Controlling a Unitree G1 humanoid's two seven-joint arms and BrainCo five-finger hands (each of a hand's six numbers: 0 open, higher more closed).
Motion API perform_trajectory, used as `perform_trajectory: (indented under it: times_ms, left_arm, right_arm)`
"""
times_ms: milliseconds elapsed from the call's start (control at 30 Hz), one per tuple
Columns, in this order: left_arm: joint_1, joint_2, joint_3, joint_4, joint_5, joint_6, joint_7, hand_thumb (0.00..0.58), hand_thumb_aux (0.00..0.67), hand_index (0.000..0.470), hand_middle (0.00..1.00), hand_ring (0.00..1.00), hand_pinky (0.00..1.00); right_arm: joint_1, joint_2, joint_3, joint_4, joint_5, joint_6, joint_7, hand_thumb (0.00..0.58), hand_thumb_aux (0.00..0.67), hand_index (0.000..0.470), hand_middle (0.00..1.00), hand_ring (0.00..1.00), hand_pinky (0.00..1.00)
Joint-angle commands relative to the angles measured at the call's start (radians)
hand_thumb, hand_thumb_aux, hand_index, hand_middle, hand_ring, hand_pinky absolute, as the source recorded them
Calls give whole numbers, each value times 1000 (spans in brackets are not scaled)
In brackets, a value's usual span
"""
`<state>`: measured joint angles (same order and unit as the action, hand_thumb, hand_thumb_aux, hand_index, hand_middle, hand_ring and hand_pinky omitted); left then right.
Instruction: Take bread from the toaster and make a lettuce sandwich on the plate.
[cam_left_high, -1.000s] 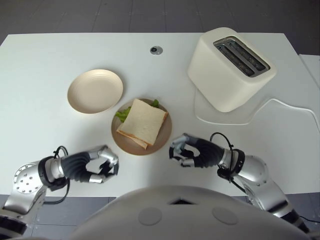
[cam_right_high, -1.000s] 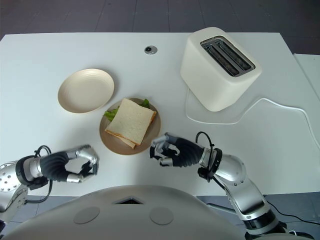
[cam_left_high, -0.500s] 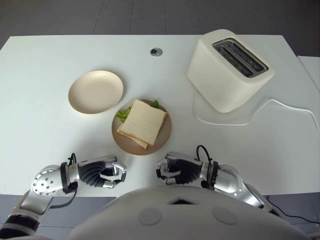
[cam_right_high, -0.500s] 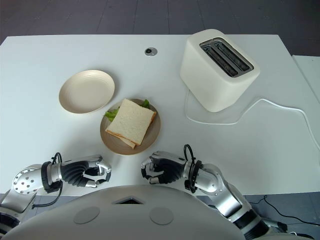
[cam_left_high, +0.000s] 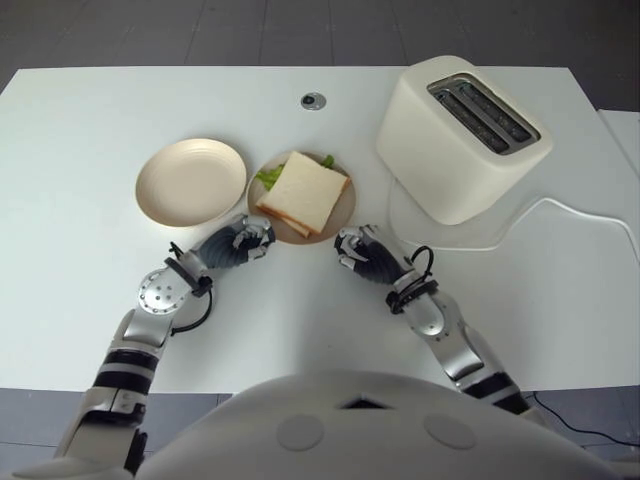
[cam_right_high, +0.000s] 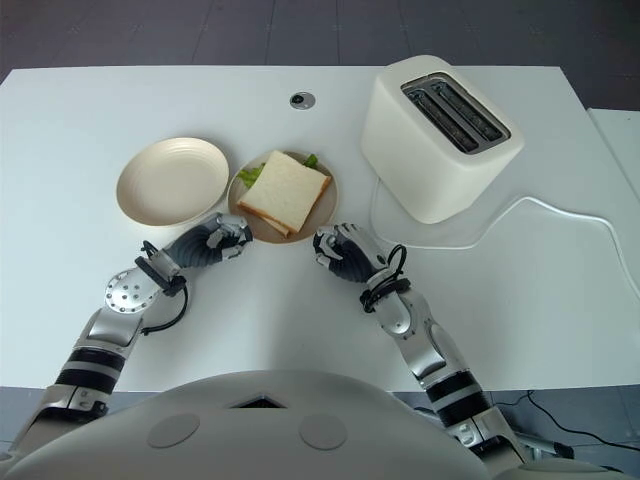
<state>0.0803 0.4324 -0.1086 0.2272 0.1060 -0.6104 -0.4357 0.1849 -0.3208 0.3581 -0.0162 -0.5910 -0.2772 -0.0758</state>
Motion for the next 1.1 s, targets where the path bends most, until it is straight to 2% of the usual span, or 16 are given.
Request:
perform_trajectory:
  times_ms: [33, 67, 100, 133, 167, 233, 333, 467, 667, 1100]
  left_arm:
    - [9, -46, 6, -45, -117, -69, -9, 560, 547, 383, 463, 463, 463]
    - [20, -59, 15, -74, -162, -100, -6, 472, 381, 267, 396, 396, 396]
    - [32, -78, 33, -122, -236, -97, 2, 132, 81, 57, 349, 349, 349]
    - [45, -91, 54, -174, -294, -111, 15, 0, 0, 0, 263, 263, 263]
    - [56, -104, 76, -215, -324, -117, 35, 0, 0, 0, 224, 224, 224]
    - [86, -129, 108, -312, -345, -126, 73, 0, 0, 0, 0, 0, 0]
    - [146, -165, 87, -433, -358, -121, 93, 0, 0, 0, 0, 0, 0]
    - [206, -215, 37, -504, -367, -90, 107, 0, 0, 0, 0, 0, 0]
    - [209, -243, 23, -458, -349, -80, 99, 0, 0, 0, 0, 0, 0]
    - [220, -304, 35, -448, -279, -44, 162, 0, 0, 0, 0, 0, 0]
  right_arm:
    - [-18, 22, -38, -5, -2, -34, -77, 580, 670, 470, 788, 788, 788]
    - [-17, 25, -50, -14, 9, -49, -93, 580, 670, 470, 494, 494, 494]
    - [-16, 25, -62, -29, 25, -77, -108, 572, 591, 415, 208, 208, 208]
    - [-13, 26, -78, -49, 39, -111, -127, 425, 323, 227, 0, 0, 0]
    - [-9, 29, -95, -71, 57, -142, -141, 0, 0, 0, 0, 0, 0]
    - [4, 43, -150, -146, 115, -209, -178, 0, 0, 0, 0, 0, 0]
    - [40, 69, -199, -251, 249, -278, -176, 0, 0, 0, 0, 0, 0]
    - [100, 91, -194, -319, 414, -288, -113, 0, 0, 0, 0, 0, 0]
    - [126, 121, -197, -287, 429, -316, -62, 0, 0, 0, 0, 0, 0]
    - [145, 166, -200, -299, 404, -303, 3, 0, 0, 0, 0, 0, 0]
